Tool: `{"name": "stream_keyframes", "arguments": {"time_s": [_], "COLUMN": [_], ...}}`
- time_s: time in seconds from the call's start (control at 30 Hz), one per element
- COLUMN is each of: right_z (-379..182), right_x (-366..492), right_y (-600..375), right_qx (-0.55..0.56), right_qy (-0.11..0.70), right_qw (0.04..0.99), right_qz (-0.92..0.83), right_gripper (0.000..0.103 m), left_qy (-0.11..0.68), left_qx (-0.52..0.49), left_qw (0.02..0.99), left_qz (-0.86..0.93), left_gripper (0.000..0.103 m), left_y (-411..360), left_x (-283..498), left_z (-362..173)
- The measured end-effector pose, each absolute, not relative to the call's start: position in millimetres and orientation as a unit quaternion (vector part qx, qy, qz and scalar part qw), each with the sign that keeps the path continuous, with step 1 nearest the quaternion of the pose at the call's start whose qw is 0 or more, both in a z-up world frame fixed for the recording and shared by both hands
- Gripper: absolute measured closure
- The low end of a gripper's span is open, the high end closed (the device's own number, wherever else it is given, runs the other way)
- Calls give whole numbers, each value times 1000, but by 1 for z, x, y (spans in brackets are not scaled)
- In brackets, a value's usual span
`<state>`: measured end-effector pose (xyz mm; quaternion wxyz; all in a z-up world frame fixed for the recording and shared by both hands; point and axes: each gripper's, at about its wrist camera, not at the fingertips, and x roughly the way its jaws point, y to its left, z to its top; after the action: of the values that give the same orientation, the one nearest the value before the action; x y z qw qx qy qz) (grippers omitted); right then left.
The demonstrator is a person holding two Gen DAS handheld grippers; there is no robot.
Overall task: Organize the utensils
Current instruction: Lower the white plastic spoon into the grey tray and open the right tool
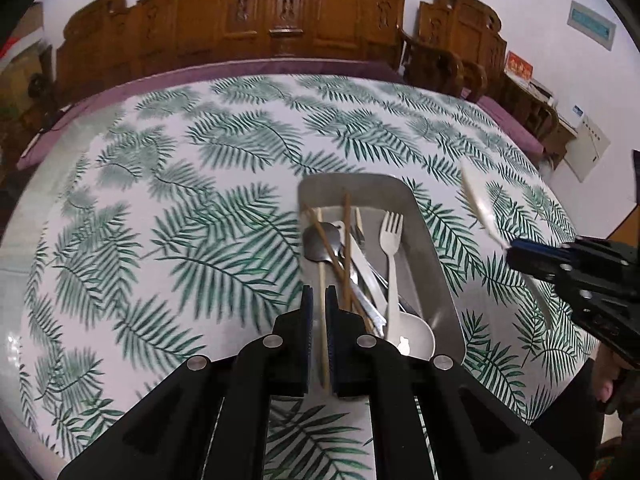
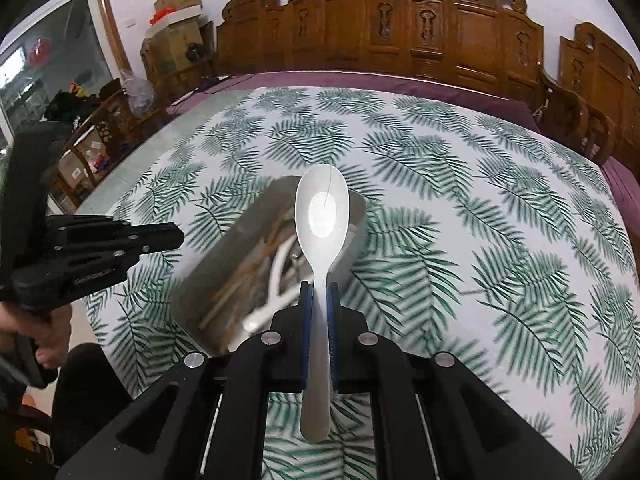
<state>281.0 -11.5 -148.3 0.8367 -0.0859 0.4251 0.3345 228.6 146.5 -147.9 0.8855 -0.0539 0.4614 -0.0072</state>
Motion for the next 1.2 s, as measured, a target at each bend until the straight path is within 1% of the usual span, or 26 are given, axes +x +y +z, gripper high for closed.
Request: {"name": "stream_keyframes", "arguments": {"time_s": [0.27,0.8,1.2], "right_z": [-157,-204,-214], "right_x": [296,328,338], "right_y": [27,65,75], "right_qx": [-67,-43,-67], "right_qy": [439,492,498], "right_qw": [825,807,811], "right_qz": [349,323,301], "right_gripper": [94,94,94], "left_qy": [450,446,446], "left_qx": [-62,-64,-65], "left_qw": [891,893,893], "left_qz": [2,8,2], "left_gripper": [98,98,98], "left_y": [164,176,171], "left_x": [215,207,206], "left_z": [-136,-135,-133]}}
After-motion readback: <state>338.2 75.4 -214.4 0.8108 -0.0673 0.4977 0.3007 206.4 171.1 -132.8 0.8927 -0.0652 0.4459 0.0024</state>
